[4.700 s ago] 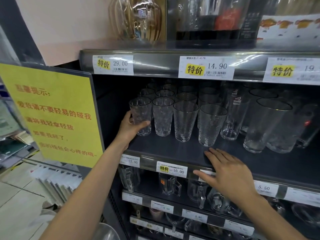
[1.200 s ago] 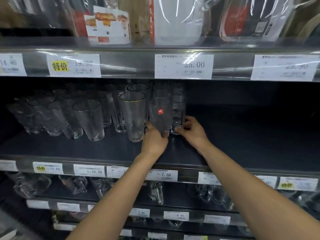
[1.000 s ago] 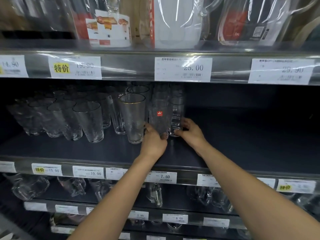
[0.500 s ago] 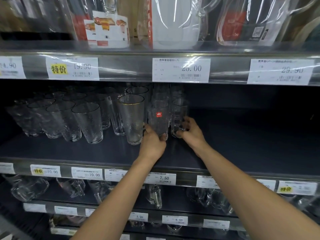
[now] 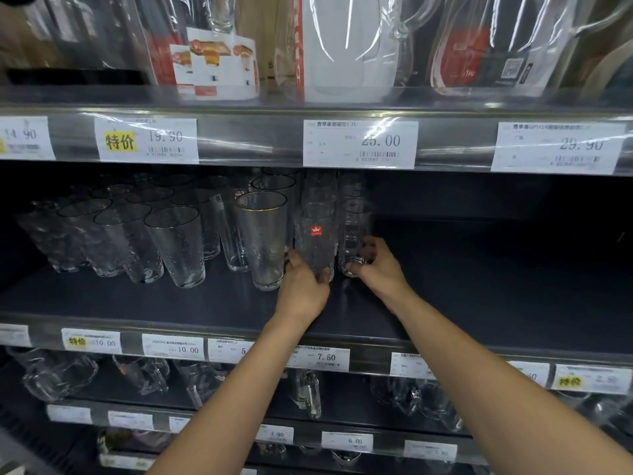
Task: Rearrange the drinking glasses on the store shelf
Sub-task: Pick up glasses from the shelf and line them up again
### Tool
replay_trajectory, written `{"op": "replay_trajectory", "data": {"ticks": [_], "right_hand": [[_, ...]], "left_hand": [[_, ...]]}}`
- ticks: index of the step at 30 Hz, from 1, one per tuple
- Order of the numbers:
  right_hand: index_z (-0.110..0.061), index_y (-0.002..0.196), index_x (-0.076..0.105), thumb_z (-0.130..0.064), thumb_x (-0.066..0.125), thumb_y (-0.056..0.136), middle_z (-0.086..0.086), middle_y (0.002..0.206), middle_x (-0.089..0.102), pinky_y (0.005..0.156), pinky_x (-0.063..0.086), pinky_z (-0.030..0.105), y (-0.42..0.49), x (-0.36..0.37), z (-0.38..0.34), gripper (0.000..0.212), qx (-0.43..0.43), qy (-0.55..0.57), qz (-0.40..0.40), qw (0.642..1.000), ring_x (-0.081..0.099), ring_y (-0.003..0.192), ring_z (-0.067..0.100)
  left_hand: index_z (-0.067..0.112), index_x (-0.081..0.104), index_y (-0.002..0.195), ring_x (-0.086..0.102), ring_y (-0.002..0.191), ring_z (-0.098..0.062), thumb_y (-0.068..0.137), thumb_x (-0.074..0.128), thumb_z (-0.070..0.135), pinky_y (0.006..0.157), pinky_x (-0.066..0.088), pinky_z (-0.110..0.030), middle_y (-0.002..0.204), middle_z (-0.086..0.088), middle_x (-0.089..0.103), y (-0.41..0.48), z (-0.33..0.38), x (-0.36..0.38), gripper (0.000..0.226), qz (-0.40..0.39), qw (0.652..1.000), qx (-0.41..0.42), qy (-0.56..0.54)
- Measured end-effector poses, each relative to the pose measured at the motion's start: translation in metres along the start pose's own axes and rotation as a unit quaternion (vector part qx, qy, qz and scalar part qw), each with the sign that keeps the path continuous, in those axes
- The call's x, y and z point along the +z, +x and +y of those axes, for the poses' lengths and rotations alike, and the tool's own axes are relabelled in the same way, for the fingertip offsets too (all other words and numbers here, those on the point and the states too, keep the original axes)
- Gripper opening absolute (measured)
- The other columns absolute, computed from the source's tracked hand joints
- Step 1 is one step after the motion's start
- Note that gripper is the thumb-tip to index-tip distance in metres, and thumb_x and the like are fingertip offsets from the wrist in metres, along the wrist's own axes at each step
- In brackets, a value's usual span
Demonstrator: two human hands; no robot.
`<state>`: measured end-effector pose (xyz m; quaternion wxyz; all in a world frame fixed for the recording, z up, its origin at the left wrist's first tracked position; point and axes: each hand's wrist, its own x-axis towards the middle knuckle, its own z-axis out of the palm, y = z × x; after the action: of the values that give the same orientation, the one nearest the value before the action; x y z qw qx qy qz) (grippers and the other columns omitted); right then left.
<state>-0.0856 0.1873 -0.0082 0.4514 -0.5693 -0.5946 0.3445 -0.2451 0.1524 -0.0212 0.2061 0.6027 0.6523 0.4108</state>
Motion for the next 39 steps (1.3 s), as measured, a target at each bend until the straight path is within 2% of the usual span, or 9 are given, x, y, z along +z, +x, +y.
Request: {"op": "replay_trajectory", "data": {"ticks": [5,9,13,20,23,26,31,35,39], "right_hand": [[-0.023,0.129,0.049,-0.031,0.086,0.067,-0.001,0.118,0.060,0.094,0.054,0.037,-0.0016,0.0049,-0.0006,0.072,-0.013,-0.014,0.013,1.000,0.062,0.107,0.015],[-0.022,0.139,0.044,-0.008,0.074,0.079,-0.008,0.119,0.060,0.087,0.042,0.019,-0.0016,0.0002,-0.0022,0.069,-0.001,-0.001,-0.001,1.000,0.057,0.108,0.010],[-0.020,0.139,0.044,-0.004,0.072,0.081,-0.006,0.117,0.061,0.072,0.040,0.010,-0.0013,-0.0005,-0.0009,0.066,-0.007,-0.005,0.004,1.000,0.058,0.106,0.011],[-0.020,0.139,0.043,-0.010,0.078,0.075,-0.004,0.119,0.059,0.097,0.049,0.032,-0.0002,0.0021,-0.0001,0.074,-0.012,-0.011,0.005,1.000,0.059,0.111,0.014],[-0.020,0.142,0.041,-0.003,0.070,0.081,-0.010,0.113,0.058,0.087,0.046,0.022,-0.0015,-0.0013,-0.0001,0.069,-0.011,-0.005,0.006,1.000,0.057,0.109,0.012],[-0.019,0.139,0.043,-0.009,0.077,0.079,-0.005,0.114,0.059,0.076,0.043,0.015,-0.0005,0.0004,-0.0005,0.069,-0.014,-0.020,0.012,1.000,0.058,0.104,0.012],[-0.019,0.137,0.045,-0.019,0.087,0.069,0.000,0.122,0.059,0.092,0.046,0.027,0.0005,0.0041,0.0008,0.080,-0.028,-0.035,0.016,0.999,0.058,0.109,0.013],[-0.022,0.140,0.042,-0.013,0.082,0.074,-0.007,0.117,0.058,0.090,0.042,0.025,-0.0003,0.0007,-0.0001,0.078,-0.012,-0.012,0.005,1.000,0.057,0.110,0.012],[-0.018,0.137,0.046,-0.018,0.085,0.073,0.002,0.114,0.062,0.084,0.045,0.025,0.0007,0.0036,0.0009,0.076,-0.023,-0.034,0.021,0.999,0.060,0.103,0.015]], "left_hand": [[0.000,0.015,0.150,0.053,0.126,-0.034,0.093,0.059,0.027,0.104,0.046,-0.043,0.141,-0.021,0.051,0.0009,-0.0012,0.0002,0.077,0.004,1.000,0.003,0.001],[0.001,0.010,0.153,0.051,0.128,-0.035,0.094,0.059,0.026,0.106,0.044,-0.042,0.144,-0.021,0.048,0.0006,-0.0013,0.0004,0.081,0.003,1.000,0.004,0.001],[0.001,0.000,0.155,0.047,0.132,-0.035,0.095,0.057,0.025,0.109,0.041,-0.040,0.146,-0.022,0.045,-0.0017,0.0000,-0.0001,0.087,0.001,1.000,0.003,0.003],[0.002,0.005,0.154,0.049,0.130,-0.036,0.095,0.057,0.026,0.107,0.043,-0.040,0.145,-0.022,0.047,-0.0010,0.0002,-0.0008,0.083,-0.003,1.000,0.000,-0.001],[0.002,0.004,0.155,0.047,0.133,-0.035,0.095,0.057,0.027,0.110,0.041,-0.040,0.148,-0.021,0.045,-0.0017,0.0012,-0.0012,0.084,-0.008,1.000,-0.002,-0.003],[0.001,0.011,0.152,0.052,0.128,-0.034,0.094,0.058,0.026,0.106,0.045,-0.040,0.143,-0.021,0.050,-0.0012,0.0004,-0.0015,0.079,-0.002,1.000,0.000,-0.008],[0.002,0.017,0.149,0.055,0.123,-0.034,0.092,0.058,0.027,0.103,0.047,-0.042,0.138,-0.020,0.054,-0.0011,0.0004,-0.0020,0.074,-0.001,1.000,0.001,-0.011],[0.004,0.017,0.149,0.056,0.123,-0.033,0.092,0.058,0.026,0.104,0.047,-0.042,0.139,-0.019,0.053,-0.0009,-0.0004,-0.0014,0.074,-0.004,1.000,0.005,-0.015],[0.003,0.014,0.151,0.054,0.125,-0.034,0.093,0.058,0.026,0.105,0.046,-0.042,0.140,-0.020,0.052,-0.0009,0.0004,-0.0014,0.076,0.000,1.000,0.004,-0.016]]}}
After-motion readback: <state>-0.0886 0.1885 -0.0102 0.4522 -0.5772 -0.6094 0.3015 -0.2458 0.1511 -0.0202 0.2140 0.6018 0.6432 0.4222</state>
